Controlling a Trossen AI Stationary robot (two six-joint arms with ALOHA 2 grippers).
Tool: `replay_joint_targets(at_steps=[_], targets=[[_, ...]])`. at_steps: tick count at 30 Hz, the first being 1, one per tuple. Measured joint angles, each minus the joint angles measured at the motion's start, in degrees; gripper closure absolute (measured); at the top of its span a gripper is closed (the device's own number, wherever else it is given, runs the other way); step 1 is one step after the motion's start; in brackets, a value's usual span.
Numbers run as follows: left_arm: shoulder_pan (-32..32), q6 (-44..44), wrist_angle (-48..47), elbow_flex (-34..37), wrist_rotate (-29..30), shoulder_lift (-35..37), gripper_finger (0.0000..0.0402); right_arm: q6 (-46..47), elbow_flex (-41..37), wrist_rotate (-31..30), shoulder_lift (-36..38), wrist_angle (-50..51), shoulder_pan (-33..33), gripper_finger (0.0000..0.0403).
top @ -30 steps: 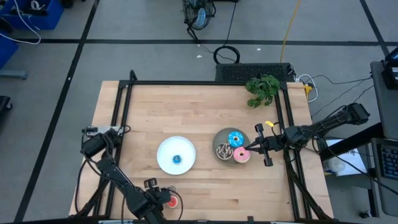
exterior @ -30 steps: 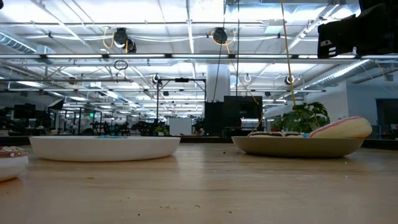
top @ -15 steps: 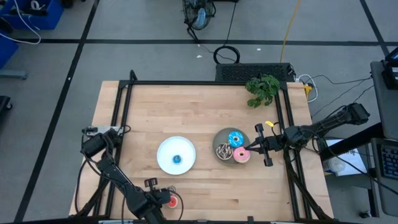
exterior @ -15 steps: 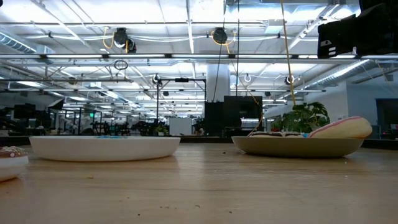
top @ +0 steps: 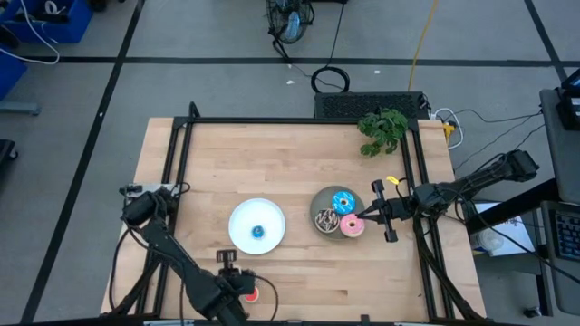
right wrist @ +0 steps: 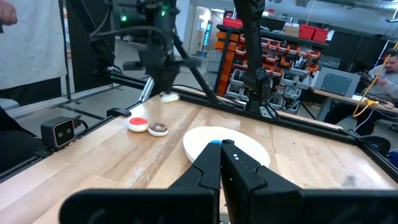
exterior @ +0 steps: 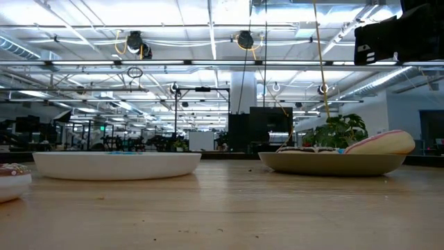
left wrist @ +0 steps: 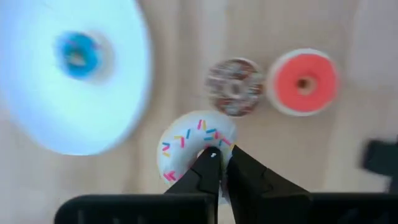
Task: Pick & Place donuts
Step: Put the small white donut on the white plate
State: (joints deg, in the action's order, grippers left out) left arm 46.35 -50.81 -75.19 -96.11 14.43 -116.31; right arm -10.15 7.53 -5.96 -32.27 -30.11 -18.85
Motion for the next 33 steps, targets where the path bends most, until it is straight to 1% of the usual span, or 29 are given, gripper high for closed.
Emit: replay_joint_targets(at_steps=[4, 7, 11, 13, 16, 19, 22, 25, 30, 33], targets=[[-3.9, 7.5, -6.1, -4.0, 4.8, 0.0, 0.0378, 0.0, 0.0, 0.0, 0.0, 0.0, 0.0, 0.0403], [-7.6, 14.9, -8.0, -5.2, 8.8, 0.1, 0.0378, -0.1, 0.0, 0.0, 0.0, 0.0, 0.0, 0.0403], [-14.7, 23.0, -7.1, -4.1, 9.6, 1.4, 0.0378, -0.4, 0.0, 0.0, 0.0, 0.0, 0.0, 0.0403], [-18.7, 26.1, -5.2, -2.8, 9.1, 2.0, 0.0378, -0.5, 0.0, 0.0, 0.0, 0.0, 0.0, 0.0403], [-24.3, 30.5, 0.0, -0.3, 7.8, 2.1, 0.0378, -0.6, 0.0, 0.0, 0.0, 0.0, 0.0, 0.0403], [-28.1, 35.3, 6.2, 2.9, 3.9, 2.2, 0.0378, -1.0, 0.0, 0.0, 0.0, 0.2, 0.0, 0.0403], [-30.6, 38.5, 12.8, 8.0, 0.5, 2.1, 0.0378, -1.1, 0.0, 0.0, 0.0, 0.4, 0.0, 0.0403], [-32.2, 38.9, 14.7, 11.8, -0.2, 2.1, 0.0378, -1.3, 0.0, 0.0, 0.0, 0.4, 0.0, 0.0403], [-34.4, 39.4, 18.7, 15.8, -1.2, 2.1, 0.0378, -1.7, 0.0, 0.0, 0.0, 0.4, 0.0, 0.0403], [-35.5, 39.1, 20.1, 17.0, -3.2, 2.1, 0.0377, -2.1, 0.0, 0.1, 0.0, 0.4, 0.0, 0.0403]])
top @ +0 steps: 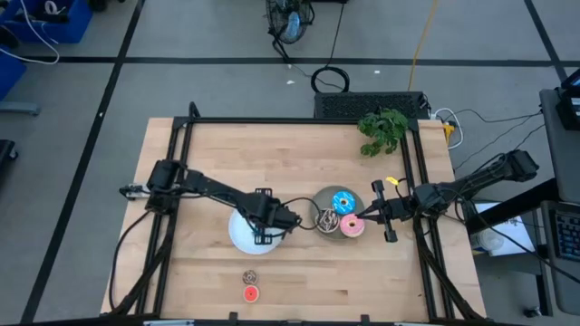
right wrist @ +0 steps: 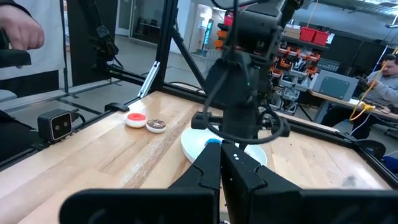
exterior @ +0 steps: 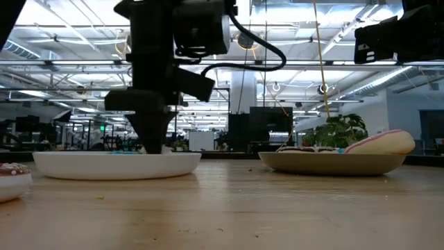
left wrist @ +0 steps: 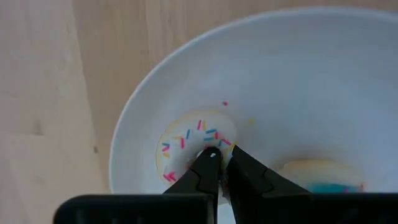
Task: Pick & Place donuts
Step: Put the small white donut on the white plate, then put the small orange donut on the white plate
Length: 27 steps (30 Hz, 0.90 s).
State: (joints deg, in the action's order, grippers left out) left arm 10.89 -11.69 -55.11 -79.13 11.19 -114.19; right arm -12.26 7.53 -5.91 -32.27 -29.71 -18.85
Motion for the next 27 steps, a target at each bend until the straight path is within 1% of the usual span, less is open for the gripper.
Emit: replay_joint_targets(at_steps=[3, 5, 12, 14, 16, 18, 21, 24, 27], targets=[[-0.9, -1.8, 1.7, 0.0, -3.3, 0.0, 0.0364, -0.2, 0.0, 0.0, 0.0, 0.0, 0.0, 0.0403], [-1.0, -2.0, 2.3, -0.2, -4.6, 0.0, 0.0340, -0.2, 0.0, 0.0, 0.0, 0.0, 0.0, 0.0403], [-0.2, -3.4, -0.4, -2.3, -3.4, 0.0, 0.0208, 0.2, 0.0, 0.0, 0.0, 0.0, 0.0, 0.0403], [-0.2, -3.2, -1.0, -3.4, -3.4, 0.0, 0.0179, 0.2, 0.0, 0.0, 0.0, 0.0, 0.0, 0.0403], [-0.1, -3.1, -2.0, -4.6, -3.3, 0.0, 0.0160, 0.2, 0.0, 0.0, 0.0, 0.0, 0.0, 0.0403], [0.0, -2.9, -2.6, -5.8, -3.2, 0.0, 0.0150, 0.2, 0.0, 0.0, 0.0, 0.0, 0.0, 0.0403], [0.5, -2.7, -4.5, -8.1, -3.0, 0.0, 0.0149, 0.2, 0.0, 0.0, 0.0, 0.0, 0.0, 0.0403], [1.3, -3.9, -8.5, -11.8, -2.7, 0.0, 0.0158, 0.1, 0.0, 0.0, 0.0, 0.0, 0.0, 0.0403], [2.6, -6.5, -14.8, -16.1, -2.6, 0.0, 0.0171, 0.1, 0.0, 0.0, 0.0, 0.0, 0.0, 0.0403]])
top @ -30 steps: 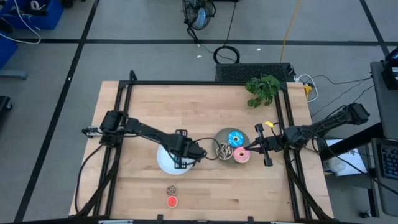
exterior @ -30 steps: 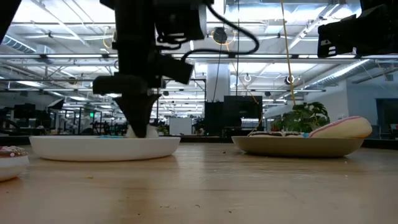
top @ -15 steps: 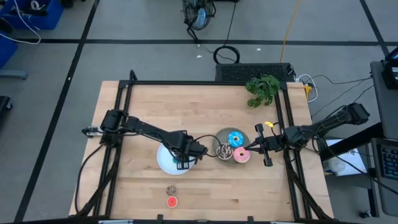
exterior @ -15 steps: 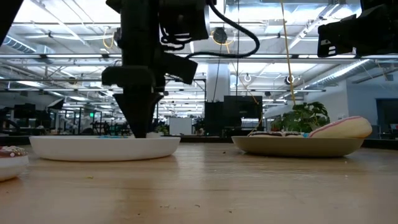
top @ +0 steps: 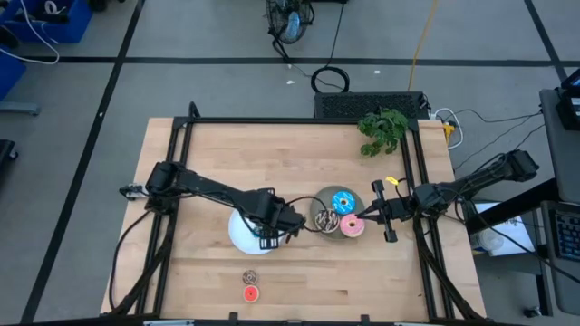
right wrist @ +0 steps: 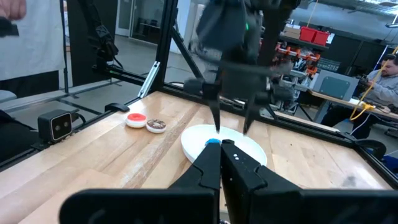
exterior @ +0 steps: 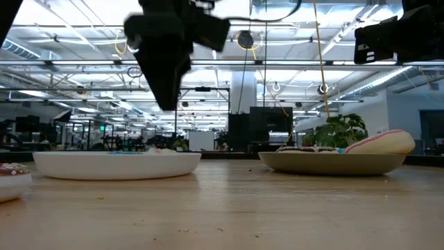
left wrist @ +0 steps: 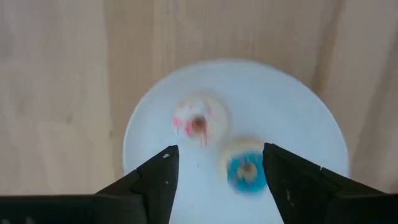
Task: Pick & Place donuts
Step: Put the small orange donut on the white plate
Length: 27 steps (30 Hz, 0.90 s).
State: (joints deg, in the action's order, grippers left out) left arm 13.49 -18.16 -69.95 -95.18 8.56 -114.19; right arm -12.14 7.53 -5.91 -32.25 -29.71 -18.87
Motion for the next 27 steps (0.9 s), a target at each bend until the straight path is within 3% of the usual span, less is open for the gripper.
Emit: replay_joint_targets(at_steps=[7, 15, 20, 24, 27], targets=[[6.1, -6.5, -11.5, -8.6, 0.4, 0.0, 0.0195, -0.1, 0.0, 0.0, 0.0, 0.0, 0.0, 0.0403], [16.9, -12.6, -12.3, -15.4, 0.5, 0.0, 0.0233, 0.5, 0.0, 0.0, 0.0, 0.0, 0.0, 0.0403], [24.3, -17.8, -5.3, -12.0, 3.9, 0.0, 0.0260, 0.5, 0.0, 0.0, 0.0, 1.5, 0.0, 0.0403], [28.8, -20.3, 4.3, -6.6, 4.3, 0.0, 0.0273, 1.2, 0.0, 0.0, 0.0, 2.1, 0.0, 0.0403], [30.6, -20.5, 15.0, -2.9, 8.6, 0.0, 0.0274, 1.8, 0.0, 0.0, 0.0, 2.1, 0.0, 0.0403]])
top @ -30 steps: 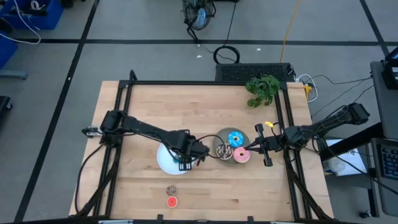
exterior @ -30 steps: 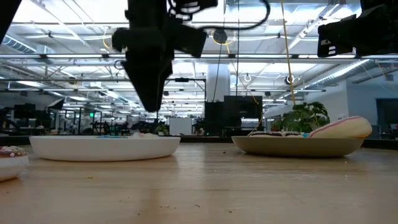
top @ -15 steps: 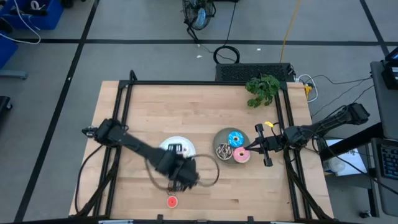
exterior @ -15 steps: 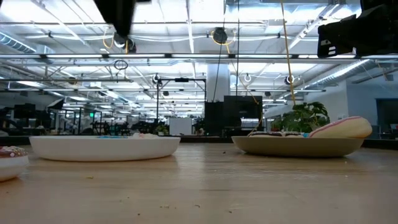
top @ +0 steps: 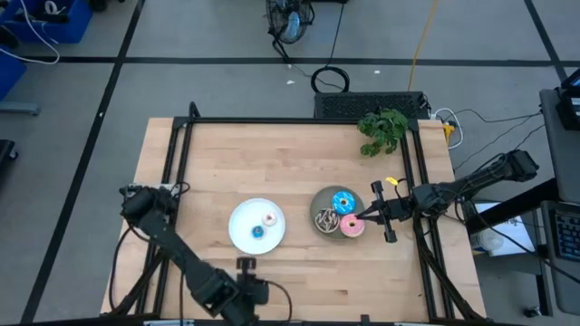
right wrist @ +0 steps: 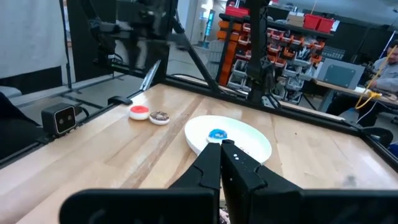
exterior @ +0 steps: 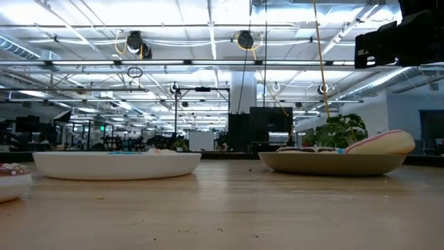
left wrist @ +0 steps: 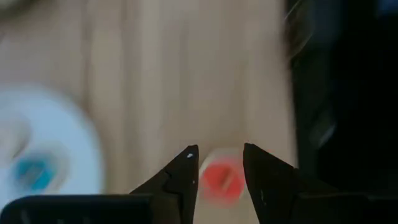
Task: Pick & Place donuts
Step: Put the small orange donut on the white plate
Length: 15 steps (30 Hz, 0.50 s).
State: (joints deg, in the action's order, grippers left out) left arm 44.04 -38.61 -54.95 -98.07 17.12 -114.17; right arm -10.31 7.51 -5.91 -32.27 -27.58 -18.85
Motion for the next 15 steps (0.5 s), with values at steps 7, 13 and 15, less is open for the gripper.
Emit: replay_joint_targets(at_steps=[7, 13, 15], targets=[[-0.4, -2.3, 14.2, 5.0, 1.1, 0.0, 0.0281, 0.6, 0.0, 0.0, 0.0, 0.0, 0.0, 0.0403], [0.6, -2.1, 15.2, 9.3, -0.1, 0.0, 0.0294, 0.6, 0.0, 0.0, 0.0, 0.9, 0.0, 0.0403], [0.9, -6.7, 13.3, 9.7, 0.6, 0.0, 0.0291, 0.6, 0.0, 0.0, 0.0, 1.1, 0.0, 0.0403]])
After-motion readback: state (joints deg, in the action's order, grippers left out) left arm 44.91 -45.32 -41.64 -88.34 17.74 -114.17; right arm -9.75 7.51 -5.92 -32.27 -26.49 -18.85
